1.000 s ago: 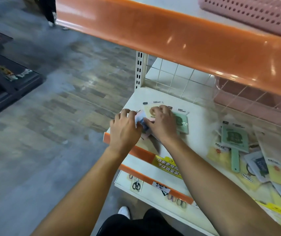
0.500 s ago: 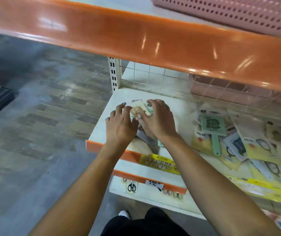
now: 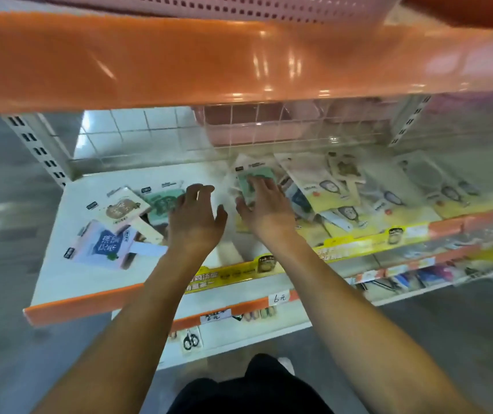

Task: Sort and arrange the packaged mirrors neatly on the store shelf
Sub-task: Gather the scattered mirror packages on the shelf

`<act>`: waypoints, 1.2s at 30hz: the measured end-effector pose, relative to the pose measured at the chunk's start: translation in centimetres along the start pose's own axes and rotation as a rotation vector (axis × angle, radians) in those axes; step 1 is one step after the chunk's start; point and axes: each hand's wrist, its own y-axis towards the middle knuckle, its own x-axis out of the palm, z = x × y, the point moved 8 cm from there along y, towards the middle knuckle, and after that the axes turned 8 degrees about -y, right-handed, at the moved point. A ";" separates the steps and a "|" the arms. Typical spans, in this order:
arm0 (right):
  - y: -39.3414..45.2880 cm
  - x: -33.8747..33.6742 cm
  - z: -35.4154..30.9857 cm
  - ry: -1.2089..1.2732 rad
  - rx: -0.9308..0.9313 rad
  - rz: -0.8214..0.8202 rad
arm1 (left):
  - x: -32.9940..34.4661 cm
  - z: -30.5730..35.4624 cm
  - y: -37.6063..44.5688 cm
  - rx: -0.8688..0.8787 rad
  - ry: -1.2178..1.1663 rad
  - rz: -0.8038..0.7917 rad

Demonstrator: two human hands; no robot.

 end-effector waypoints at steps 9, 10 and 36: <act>0.3 -2.6 10.0 -0.018 0.114 0.099 | 5.9 8.3 1.3 0.015 0.046 -0.090; 0.6 -2.7 11.1 -0.003 0.114 0.093 | 6.6 9.1 1.5 0.005 0.056 -0.094; 3.5 0.0 18.3 -0.076 -0.035 -0.244 | 10.7 14.0 0.7 -0.193 0.138 0.035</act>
